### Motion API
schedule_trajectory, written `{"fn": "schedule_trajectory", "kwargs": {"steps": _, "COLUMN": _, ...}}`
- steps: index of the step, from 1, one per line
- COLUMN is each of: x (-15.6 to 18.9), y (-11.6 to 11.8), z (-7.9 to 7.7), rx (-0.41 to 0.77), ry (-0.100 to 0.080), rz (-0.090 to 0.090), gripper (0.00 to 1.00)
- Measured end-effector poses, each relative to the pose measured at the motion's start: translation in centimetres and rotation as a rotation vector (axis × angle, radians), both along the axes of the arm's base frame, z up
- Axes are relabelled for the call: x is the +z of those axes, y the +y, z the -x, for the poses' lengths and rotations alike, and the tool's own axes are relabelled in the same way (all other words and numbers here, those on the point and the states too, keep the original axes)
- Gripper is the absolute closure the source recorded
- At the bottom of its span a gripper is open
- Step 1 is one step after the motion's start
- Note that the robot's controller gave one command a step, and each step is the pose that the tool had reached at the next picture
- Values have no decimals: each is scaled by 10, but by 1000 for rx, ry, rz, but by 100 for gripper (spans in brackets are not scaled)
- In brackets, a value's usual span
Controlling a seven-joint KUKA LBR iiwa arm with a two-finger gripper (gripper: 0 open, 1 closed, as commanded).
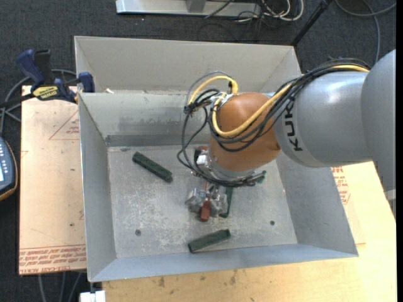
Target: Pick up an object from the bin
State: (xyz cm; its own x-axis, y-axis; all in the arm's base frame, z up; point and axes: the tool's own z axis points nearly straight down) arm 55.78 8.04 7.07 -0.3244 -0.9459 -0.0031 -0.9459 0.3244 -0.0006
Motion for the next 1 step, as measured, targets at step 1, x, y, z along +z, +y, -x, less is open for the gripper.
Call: {"fn": "schedule_trajectory", "kwargs": {"steps": 1, "x": 156, "y": 1, "z": -16, "rx": -7, "ry": -10, "rz": -1, "gripper": 100}}
